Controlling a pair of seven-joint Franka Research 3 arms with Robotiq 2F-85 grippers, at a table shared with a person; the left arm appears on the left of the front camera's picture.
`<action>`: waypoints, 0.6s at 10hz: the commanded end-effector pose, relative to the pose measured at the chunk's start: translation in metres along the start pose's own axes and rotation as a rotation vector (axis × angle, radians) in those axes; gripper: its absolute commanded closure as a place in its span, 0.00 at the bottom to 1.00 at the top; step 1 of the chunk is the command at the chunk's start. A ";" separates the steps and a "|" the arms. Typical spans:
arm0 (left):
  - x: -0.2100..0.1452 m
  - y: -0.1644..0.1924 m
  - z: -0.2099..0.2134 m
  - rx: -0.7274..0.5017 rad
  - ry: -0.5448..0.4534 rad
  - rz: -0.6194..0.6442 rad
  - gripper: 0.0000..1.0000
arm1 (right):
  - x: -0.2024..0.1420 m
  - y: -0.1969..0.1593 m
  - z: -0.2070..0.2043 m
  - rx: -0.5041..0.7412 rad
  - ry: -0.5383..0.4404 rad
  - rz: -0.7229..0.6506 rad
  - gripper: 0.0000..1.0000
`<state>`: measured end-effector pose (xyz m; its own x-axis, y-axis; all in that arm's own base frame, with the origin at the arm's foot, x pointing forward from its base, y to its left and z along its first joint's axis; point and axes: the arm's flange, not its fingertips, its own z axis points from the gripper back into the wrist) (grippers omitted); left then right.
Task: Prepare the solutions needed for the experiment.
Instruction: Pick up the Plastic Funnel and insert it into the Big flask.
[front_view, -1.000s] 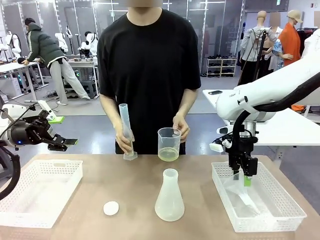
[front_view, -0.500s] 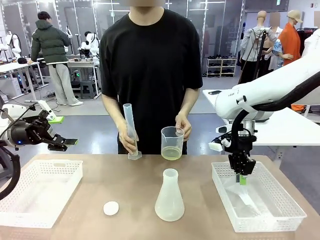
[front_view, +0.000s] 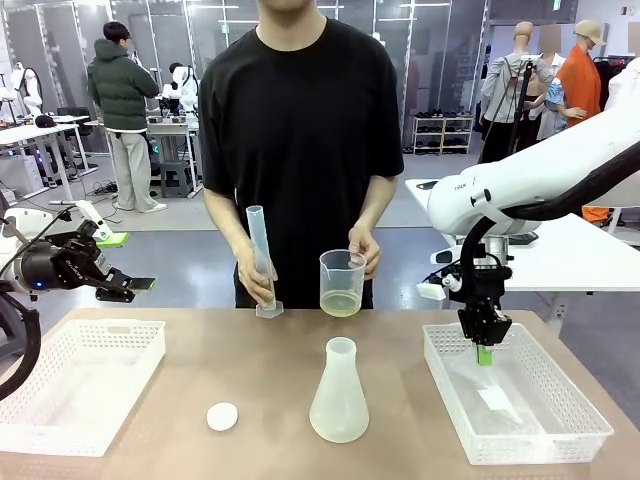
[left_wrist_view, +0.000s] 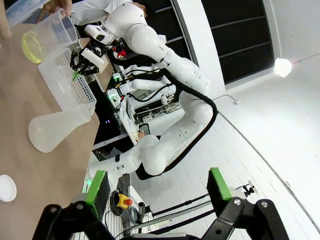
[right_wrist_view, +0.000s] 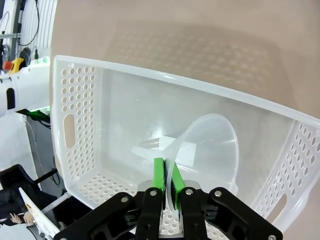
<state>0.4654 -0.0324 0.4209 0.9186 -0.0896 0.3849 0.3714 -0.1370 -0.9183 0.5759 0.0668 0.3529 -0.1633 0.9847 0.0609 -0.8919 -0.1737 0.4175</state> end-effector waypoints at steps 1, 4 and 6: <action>0.001 -0.001 -0.001 -0.001 0.001 -0.007 0.00 | -0.001 -0.004 0.000 -0.017 0.019 -0.002 1.00; 0.001 -0.001 -0.001 -0.001 0.001 -0.007 0.00 | 0.009 0.025 0.030 -0.163 0.027 -0.129 1.00; 0.001 -0.001 -0.001 -0.001 0.001 -0.007 0.00 | 0.020 0.057 0.060 -0.288 0.058 -0.214 1.00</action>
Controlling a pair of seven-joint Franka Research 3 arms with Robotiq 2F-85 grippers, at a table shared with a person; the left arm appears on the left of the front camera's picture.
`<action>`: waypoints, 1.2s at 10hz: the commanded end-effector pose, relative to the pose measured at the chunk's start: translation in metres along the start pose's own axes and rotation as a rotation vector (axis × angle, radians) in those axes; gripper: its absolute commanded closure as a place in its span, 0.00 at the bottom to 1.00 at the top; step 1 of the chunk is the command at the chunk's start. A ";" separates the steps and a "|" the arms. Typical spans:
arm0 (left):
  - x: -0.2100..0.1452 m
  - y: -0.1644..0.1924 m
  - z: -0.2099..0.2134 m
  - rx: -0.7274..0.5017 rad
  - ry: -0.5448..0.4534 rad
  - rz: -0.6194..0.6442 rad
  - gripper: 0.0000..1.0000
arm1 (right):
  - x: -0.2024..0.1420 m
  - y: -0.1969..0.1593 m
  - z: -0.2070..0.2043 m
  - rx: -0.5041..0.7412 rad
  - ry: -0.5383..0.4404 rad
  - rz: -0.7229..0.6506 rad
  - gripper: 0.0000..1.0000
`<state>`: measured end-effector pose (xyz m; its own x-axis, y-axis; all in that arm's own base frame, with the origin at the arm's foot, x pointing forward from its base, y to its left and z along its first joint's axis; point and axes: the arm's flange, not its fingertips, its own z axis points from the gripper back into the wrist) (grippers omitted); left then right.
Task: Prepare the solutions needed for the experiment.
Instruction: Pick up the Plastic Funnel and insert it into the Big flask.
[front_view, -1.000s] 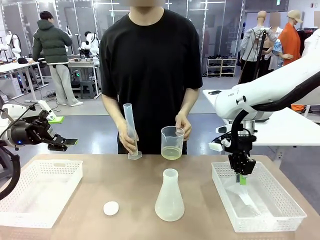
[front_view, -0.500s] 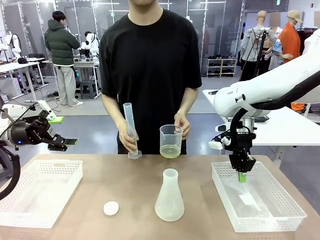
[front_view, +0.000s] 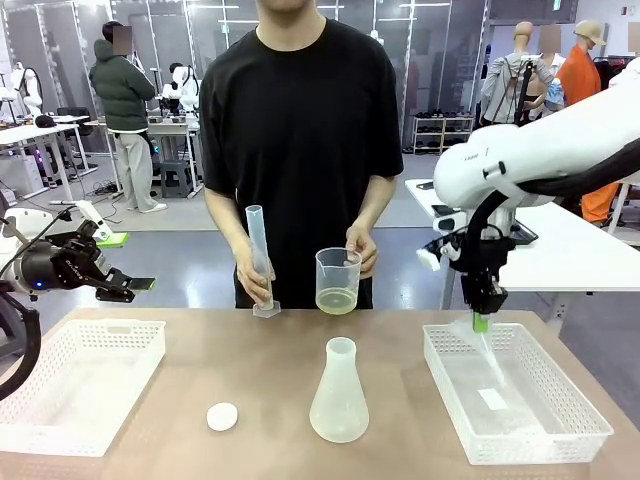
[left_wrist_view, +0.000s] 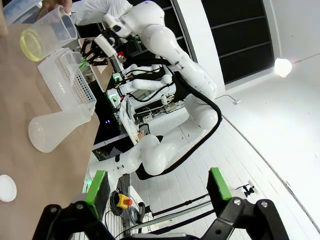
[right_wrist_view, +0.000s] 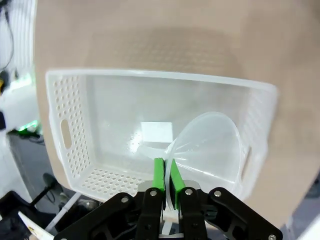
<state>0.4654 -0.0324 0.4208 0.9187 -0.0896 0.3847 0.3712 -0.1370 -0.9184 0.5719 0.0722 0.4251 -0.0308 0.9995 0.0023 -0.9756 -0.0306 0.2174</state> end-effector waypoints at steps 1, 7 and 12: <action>0.001 -0.001 -0.001 -0.001 0.001 -0.007 0.00 | 0.009 0.043 0.021 -0.166 0.057 -0.083 1.00; 0.001 -0.001 -0.001 -0.001 0.001 -0.007 0.00 | 0.041 0.162 0.103 -0.718 0.125 -0.192 1.00; 0.001 -0.001 -0.001 -0.001 0.001 -0.007 0.00 | 0.043 0.173 0.117 -0.710 0.106 -0.178 1.00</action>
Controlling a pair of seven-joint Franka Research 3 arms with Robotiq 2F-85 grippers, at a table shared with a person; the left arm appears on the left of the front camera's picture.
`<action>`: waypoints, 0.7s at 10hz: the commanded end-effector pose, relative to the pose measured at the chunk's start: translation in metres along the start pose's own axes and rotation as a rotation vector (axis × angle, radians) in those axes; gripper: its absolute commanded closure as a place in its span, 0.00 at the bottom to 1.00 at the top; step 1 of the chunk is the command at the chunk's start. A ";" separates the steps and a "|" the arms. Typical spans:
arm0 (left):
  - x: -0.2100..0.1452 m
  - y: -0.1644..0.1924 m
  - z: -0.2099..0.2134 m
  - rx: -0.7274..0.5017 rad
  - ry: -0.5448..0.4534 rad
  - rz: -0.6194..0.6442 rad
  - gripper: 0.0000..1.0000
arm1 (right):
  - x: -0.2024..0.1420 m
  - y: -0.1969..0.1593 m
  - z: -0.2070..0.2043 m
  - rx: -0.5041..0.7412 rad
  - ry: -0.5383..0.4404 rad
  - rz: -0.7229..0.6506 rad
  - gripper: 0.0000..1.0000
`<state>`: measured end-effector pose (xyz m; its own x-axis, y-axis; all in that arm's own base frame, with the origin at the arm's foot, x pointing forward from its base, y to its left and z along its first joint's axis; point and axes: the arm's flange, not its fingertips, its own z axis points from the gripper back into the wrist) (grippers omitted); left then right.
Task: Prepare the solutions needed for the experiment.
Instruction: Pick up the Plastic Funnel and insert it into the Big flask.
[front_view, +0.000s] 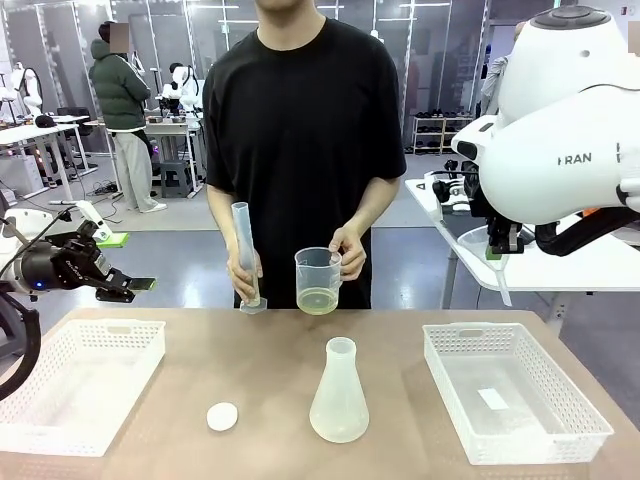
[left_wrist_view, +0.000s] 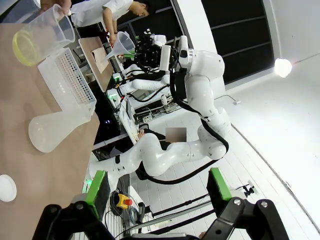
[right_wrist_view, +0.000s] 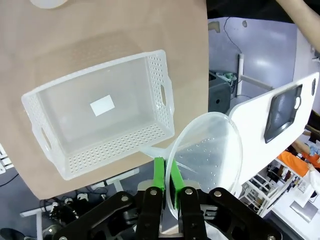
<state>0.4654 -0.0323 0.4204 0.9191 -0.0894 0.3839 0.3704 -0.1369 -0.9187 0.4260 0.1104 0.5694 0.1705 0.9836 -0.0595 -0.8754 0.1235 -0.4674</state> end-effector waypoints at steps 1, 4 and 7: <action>0.001 -0.001 -0.001 -0.001 0.001 -0.008 0.00 | -0.001 -0.004 0.006 -0.014 0.007 0.021 1.00; 0.001 -0.001 -0.001 -0.001 0.001 -0.008 0.00 | -0.001 -0.004 0.006 -0.014 0.007 0.021 1.00; 0.001 -0.001 -0.001 -0.001 0.001 -0.008 0.00 | 0.001 -0.002 0.004 -0.012 0.000 0.011 0.95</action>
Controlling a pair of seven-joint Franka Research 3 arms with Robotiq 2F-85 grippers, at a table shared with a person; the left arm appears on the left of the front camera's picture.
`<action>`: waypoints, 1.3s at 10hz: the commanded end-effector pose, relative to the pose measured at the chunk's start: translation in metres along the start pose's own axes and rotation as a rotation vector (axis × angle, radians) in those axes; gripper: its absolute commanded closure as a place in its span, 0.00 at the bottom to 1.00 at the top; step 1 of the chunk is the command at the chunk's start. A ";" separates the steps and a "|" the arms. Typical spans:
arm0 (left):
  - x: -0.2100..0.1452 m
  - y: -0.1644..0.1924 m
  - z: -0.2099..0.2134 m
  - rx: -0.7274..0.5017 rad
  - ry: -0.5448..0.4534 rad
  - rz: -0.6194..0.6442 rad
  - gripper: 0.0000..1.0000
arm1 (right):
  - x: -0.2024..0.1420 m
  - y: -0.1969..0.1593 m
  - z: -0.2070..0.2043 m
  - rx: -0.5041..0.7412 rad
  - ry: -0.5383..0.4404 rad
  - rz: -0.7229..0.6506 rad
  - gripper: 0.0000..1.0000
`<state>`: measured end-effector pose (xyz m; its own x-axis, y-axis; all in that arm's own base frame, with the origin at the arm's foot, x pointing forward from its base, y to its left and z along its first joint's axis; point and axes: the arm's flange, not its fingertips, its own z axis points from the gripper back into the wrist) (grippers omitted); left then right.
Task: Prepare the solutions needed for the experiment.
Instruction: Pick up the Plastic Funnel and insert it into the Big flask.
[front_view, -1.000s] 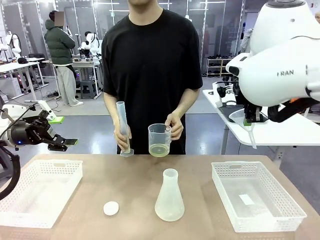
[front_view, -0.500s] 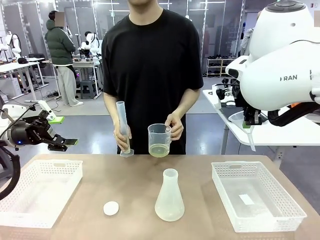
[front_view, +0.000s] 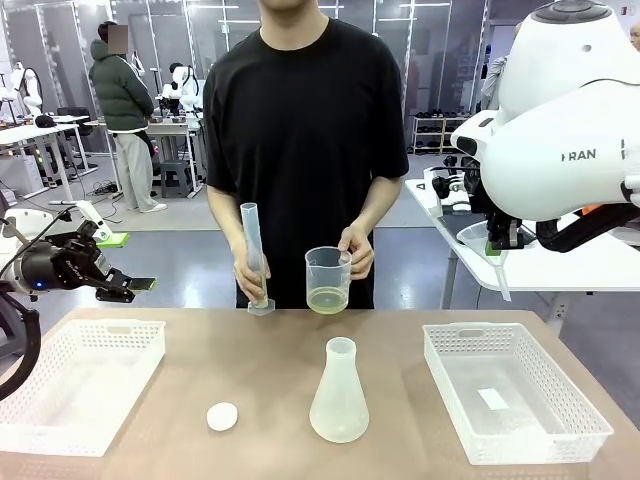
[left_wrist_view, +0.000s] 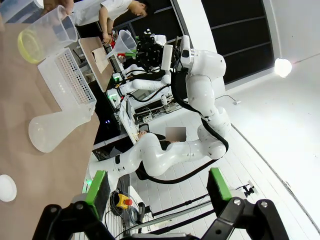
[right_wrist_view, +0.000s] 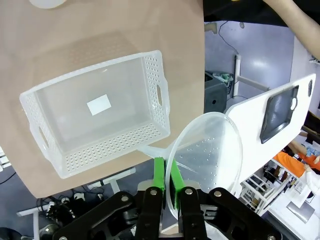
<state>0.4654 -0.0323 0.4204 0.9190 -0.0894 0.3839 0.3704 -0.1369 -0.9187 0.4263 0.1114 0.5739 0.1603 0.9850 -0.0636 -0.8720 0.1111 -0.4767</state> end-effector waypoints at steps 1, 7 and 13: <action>0.001 -0.001 -0.001 -0.001 0.001 -0.008 0.00 | 0.019 0.011 0.003 0.009 -0.081 0.093 0.95; 0.001 -0.001 -0.001 -0.001 0.001 -0.008 0.00 | 0.070 0.087 0.056 -0.098 -0.463 0.376 0.95; 0.001 -0.001 -0.001 -0.001 0.001 -0.008 0.00 | 0.100 0.114 0.060 -0.114 -0.674 0.479 0.95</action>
<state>0.4654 -0.0324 0.4203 0.9191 -0.0895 0.3837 0.3703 -0.1370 -0.9188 0.3074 0.2322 0.5755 -0.5285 0.8223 0.2109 -0.7351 -0.3191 -0.5982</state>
